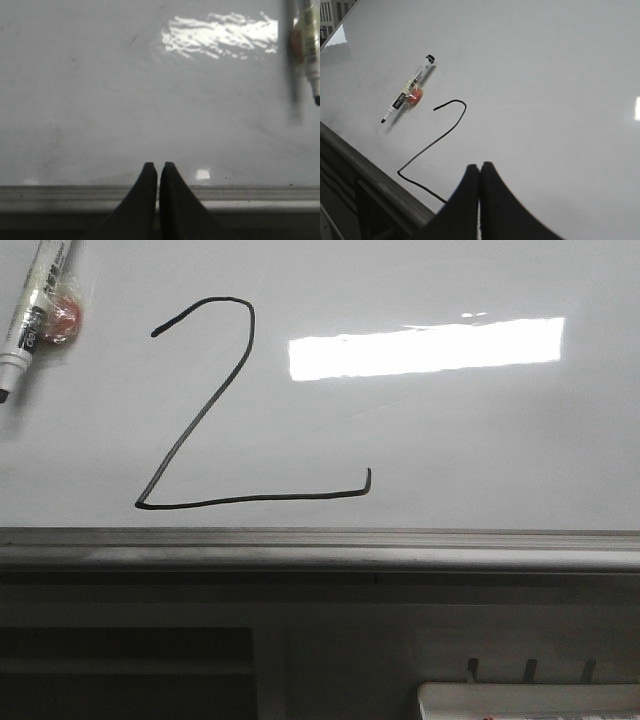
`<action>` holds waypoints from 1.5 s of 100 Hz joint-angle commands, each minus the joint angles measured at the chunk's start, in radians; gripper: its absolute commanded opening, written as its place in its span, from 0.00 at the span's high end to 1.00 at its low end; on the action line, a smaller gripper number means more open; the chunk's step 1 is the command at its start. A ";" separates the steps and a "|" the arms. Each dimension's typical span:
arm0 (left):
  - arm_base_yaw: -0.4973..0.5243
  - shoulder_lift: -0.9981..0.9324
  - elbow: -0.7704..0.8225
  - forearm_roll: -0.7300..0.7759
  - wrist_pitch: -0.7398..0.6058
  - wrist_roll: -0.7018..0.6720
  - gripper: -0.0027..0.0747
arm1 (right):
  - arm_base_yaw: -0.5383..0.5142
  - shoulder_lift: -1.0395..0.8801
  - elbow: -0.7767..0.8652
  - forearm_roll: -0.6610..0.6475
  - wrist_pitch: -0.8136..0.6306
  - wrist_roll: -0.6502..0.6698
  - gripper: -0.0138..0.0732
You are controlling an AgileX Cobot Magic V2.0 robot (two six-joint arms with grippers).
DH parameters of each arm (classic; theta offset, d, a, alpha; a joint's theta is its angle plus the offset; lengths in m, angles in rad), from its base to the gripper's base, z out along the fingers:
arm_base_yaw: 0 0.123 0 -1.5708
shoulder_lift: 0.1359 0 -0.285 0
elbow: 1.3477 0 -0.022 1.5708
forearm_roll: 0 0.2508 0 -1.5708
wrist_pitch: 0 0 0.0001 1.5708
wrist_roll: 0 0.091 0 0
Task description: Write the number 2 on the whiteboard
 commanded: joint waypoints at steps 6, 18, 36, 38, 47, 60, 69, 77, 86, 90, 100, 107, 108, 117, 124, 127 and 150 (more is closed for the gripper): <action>0.004 -0.027 0.011 -0.047 -0.012 0.091 0.99 | -0.009 0.002 -0.026 -0.010 -0.077 -0.001 0.91; 0.004 -0.027 0.011 -0.156 0.021 0.142 0.99 | -0.009 0.002 -0.026 -0.010 -0.077 -0.001 0.91; 0.004 -0.027 0.011 -0.196 0.019 0.142 0.99 | -0.009 0.002 -0.026 -0.010 -0.077 -0.001 0.91; 0.004 -0.027 0.011 -0.196 0.019 0.142 0.99 | -0.009 0.002 -0.026 -0.010 -0.077 -0.001 0.91; 0.004 -0.027 0.011 -0.196 0.019 0.142 0.99 | -0.009 0.002 -0.026 -0.010 -0.077 -0.001 0.91; 0.004 -0.027 0.011 -0.196 0.019 0.142 0.99 | -0.009 0.002 -0.026 -0.010 -0.077 -0.001 0.91; 0.004 -0.027 0.011 -0.196 0.019 0.142 0.99 | -0.009 0.002 -0.026 -0.010 -0.077 -0.001 0.91; 0.004 -0.027 0.011 -0.196 0.019 0.142 0.99 | -0.009 0.002 -0.026 -0.010 -0.077 -0.001 0.91; 0.004 -0.027 0.011 -0.196 0.019 0.142 0.99 | -0.009 0.002 -0.026 -0.010 -0.077 -0.001 0.91; 0.004 -0.027 0.011 -0.196 0.019 0.142 0.99 | -0.009 0.002 -0.026 -0.010 -0.077 -0.001 0.91; 0.004 -0.027 0.011 -0.196 0.019 0.142 0.99 | -0.009 0.002 -0.016 0.001 -0.072 -0.001 0.91; 0.004 -0.027 0.011 -0.196 0.019 0.142 0.99 | -0.009 0.006 0.010 0.040 -0.072 -0.001 0.91; 0.004 -0.027 0.011 -0.196 0.019 0.142 0.99 | -0.009 0.006 0.014 0.037 -0.072 -0.001 0.91; 0.004 -0.027 0.011 -0.196 0.019 0.142 0.99 | -0.026 0.006 0.057 0.003 -0.074 0.032 0.91; 0.004 -0.027 0.011 -0.196 0.019 0.142 0.99 | -0.075 0.006 0.079 -0.096 -0.074 0.141 0.91; 0.004 -0.027 0.011 -0.196 0.019 0.142 0.99 | -0.110 0.006 0.086 -0.158 -0.074 0.197 0.91; 0.004 -0.027 0.011 -0.196 0.019 0.142 0.99 | -0.494 -0.031 0.133 -0.610 -0.034 0.612 0.91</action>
